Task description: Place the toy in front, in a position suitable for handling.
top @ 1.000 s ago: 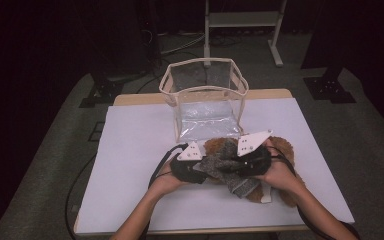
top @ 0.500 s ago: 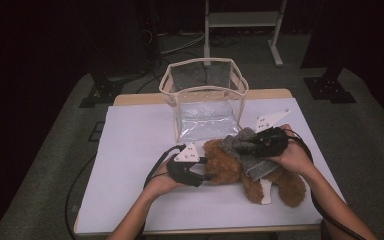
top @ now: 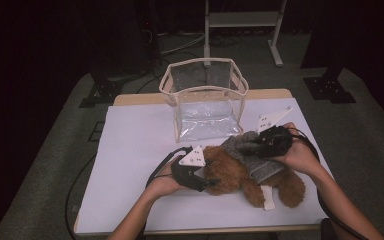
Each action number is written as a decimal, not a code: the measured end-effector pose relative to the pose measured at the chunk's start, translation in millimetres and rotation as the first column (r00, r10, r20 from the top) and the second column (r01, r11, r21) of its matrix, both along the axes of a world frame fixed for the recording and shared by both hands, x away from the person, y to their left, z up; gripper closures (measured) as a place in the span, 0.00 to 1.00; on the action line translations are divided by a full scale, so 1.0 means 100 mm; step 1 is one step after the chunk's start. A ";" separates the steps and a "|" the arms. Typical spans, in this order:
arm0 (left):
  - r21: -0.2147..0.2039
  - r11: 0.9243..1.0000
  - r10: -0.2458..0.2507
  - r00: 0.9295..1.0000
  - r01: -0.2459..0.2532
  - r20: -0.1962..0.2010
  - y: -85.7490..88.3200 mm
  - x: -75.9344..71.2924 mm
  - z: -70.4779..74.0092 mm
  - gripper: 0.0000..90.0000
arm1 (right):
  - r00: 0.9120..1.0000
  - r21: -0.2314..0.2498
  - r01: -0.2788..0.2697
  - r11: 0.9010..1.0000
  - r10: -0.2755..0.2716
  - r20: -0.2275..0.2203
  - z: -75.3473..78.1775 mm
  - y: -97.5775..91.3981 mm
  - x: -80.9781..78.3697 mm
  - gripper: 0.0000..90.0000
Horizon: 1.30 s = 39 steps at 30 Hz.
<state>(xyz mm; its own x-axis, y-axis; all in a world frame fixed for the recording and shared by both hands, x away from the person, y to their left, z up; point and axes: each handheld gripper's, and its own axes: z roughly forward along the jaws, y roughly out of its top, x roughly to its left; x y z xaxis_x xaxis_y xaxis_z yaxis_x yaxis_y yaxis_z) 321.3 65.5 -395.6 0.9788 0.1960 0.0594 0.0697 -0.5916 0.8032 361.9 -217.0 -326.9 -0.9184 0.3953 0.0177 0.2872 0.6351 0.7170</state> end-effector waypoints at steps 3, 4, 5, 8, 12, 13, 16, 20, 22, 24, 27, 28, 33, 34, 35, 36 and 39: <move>-0.007 1.000 0.000 1.000 0.000 -0.004 0.01 0.01 0.02 0.44 | 0.999 -0.006 0.017 1.000 -0.018 -0.030 -0.02 -0.07 0.08 0.81; -0.007 1.000 0.002 1.000 -0.002 0.001 0.01 0.01 0.04 0.43 | 0.999 -0.014 0.011 1.000 -0.011 -0.044 -0.04 -0.06 0.08 0.81; -0.012 1.000 0.008 1.000 -0.008 0.005 0.02 0.02 0.06 0.42 | 0.999 -0.029 -0.002 1.000 0.001 -0.045 -0.06 -0.04 0.08 0.81; -0.043 0.999 0.019 1.000 -0.019 0.010 0.01 0.05 0.13 0.39 | 0.997 -0.045 -0.041 0.998 0.038 -0.066 -0.13 0.06 0.01 0.82; -0.035 0.999 0.007 1.000 -0.007 0.013 -0.09 0.06 0.17 0.36 | 0.991 -0.057 -0.105 0.993 0.100 -0.087 -0.18 0.18 -0.15 0.82; -0.010 1.000 -0.001 1.000 0.002 0.009 -0.11 0.06 0.15 0.37 | 0.991 -0.060 -0.108 0.992 0.103 -0.081 -0.18 0.18 -0.18 0.82; 0.012 1.000 -0.026 1.000 0.026 -0.004 -0.16 0.03 0.08 0.37 | 0.995 -0.043 -0.081 0.996 0.078 -0.060 -0.12 0.10 -0.18 0.82; 0.040 0.998 -0.056 0.998 0.056 -0.008 -0.17 -0.02 0.08 0.38 | 0.999 -0.018 -0.019 1.000 0.018 -0.039 -0.01 -0.09 -0.07 0.82; 0.052 0.996 -0.068 0.998 0.068 -0.006 -0.18 -0.04 0.09 0.39 | 0.999 -0.010 0.011 1.000 -0.012 -0.031 0.04 -0.17 -0.03 0.82; 0.061 0.995 -0.077 0.997 0.077 -0.007 -0.17 -0.07 0.09 0.39 | 0.999 -0.003 0.026 1.000 -0.026 -0.029 0.07 -0.22 0.01 0.82; 0.068 0.994 -0.086 0.996 0.086 -0.003 -0.15 -0.10 0.10 0.39 | 0.999 -0.022 0.026 0.999 -0.026 -0.039 0.06 -0.24 0.02 0.82; 0.068 0.994 -0.088 0.996 0.088 -0.002 -0.14 -0.10 0.11 0.39 | 0.999 -0.036 0.014 0.999 -0.016 -0.045 0.03 -0.22 0.01 0.82; 0.018 0.997 -0.069 0.998 0.069 0.008 -0.12 -0.05 0.20 0.34 | 0.996 -0.078 -0.050 0.996 0.044 -0.075 -0.16 -0.09 -0.10 0.83; 0.012 0.998 -0.056 0.998 0.056 0.017 -0.13 -0.04 0.22 0.32 | 0.995 -0.073 -0.058 0.996 0.052 -0.081 -0.19 -0.07 -0.14 0.83; 0.000 0.999 -0.045 0.999 0.045 0.020 -0.14 -0.03 0.22 0.31 | 0.995 -0.067 -0.071 0.995 0.066 -0.080 -0.21 -0.06 -0.17 0.83; -0.009 0.999 -0.039 0.999 0.039 0.016 -0.15 -0.01 0.23 0.30 | 0.994 -0.063 -0.080 0.995 0.075 -0.084 -0.22 -0.05 -0.22 0.83; 0.012 0.998 -0.055 0.998 0.055 -0.010 -0.22 0.01 0.17 0.32 | 0.991 -0.047 -0.107 0.993 0.103 -0.084 -0.25 -0.04 -0.31 0.83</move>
